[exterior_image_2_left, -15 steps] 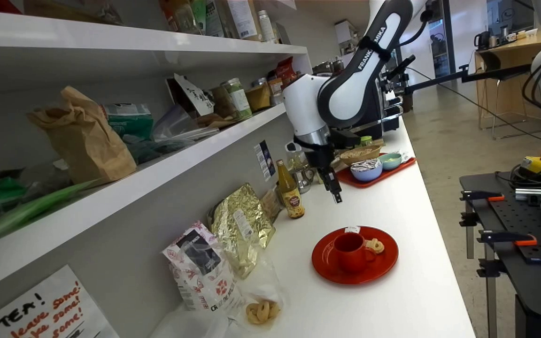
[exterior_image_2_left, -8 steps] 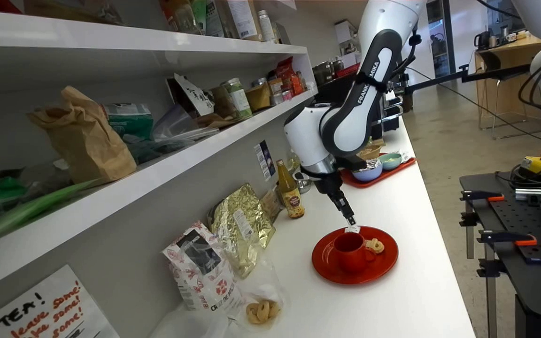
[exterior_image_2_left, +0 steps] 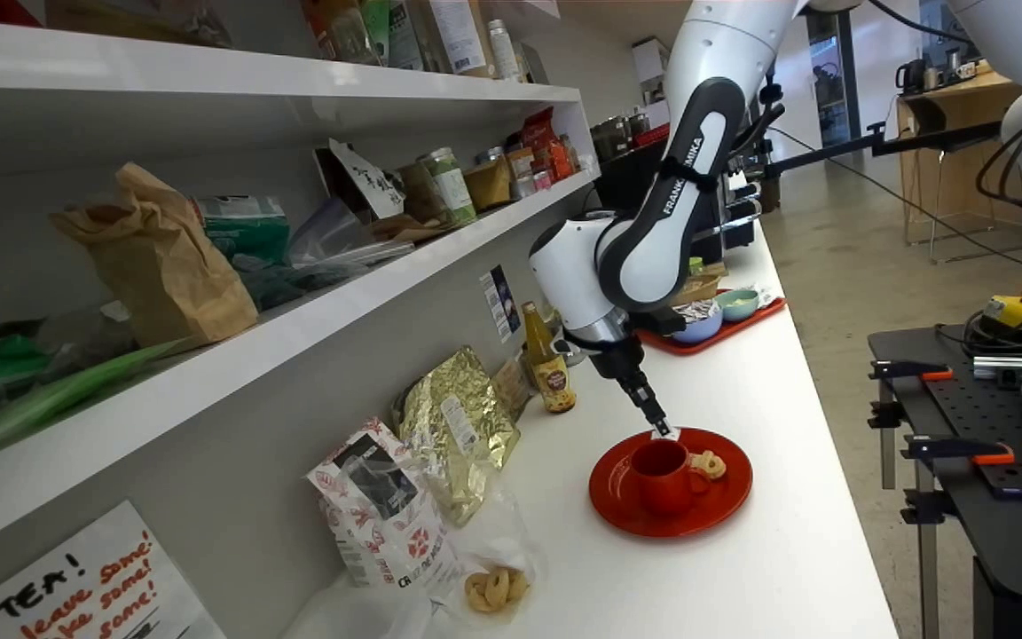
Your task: Put the cup on the counter
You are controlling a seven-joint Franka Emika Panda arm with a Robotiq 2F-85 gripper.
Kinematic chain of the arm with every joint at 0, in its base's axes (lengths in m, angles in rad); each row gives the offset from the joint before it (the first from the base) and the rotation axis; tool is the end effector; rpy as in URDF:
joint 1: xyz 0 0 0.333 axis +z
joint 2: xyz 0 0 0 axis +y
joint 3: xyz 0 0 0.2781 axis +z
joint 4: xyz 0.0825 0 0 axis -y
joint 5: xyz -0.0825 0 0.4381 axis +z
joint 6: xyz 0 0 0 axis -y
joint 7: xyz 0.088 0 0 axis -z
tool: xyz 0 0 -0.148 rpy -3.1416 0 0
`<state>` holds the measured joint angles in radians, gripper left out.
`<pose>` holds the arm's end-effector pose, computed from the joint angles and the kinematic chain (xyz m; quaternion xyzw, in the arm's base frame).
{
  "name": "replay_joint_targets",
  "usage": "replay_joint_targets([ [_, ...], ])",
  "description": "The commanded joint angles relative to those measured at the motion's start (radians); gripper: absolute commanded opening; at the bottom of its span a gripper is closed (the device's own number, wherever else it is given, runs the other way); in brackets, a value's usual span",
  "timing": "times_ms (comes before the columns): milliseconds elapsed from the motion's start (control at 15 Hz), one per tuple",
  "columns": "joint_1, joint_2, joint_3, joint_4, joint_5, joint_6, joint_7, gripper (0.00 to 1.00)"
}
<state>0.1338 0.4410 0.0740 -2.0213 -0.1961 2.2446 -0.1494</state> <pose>0.5769 0.1129 0.0978 0.9629 0.2421 -0.1051 0.0565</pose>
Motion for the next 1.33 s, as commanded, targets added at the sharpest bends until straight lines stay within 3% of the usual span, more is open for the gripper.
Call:
replay_joint_targets([
  [0, 0.000, 0.054, -0.003, 0.074, -0.005, -0.041, 0.024, 1.00],
  [800, 0.016, 0.195, -0.001, 0.170, 0.009, -0.083, 0.066, 1.00],
  [867, 0.016, 0.203, -0.002, 0.177, 0.008, -0.085, 0.067, 0.77],
  [933, 0.017, 0.211, -0.005, 0.184, 0.005, -0.095, 0.070, 0.74],
  [1267, 0.009, 0.227, -0.007, 0.206, 0.010, -0.116, 0.067, 0.38],
])
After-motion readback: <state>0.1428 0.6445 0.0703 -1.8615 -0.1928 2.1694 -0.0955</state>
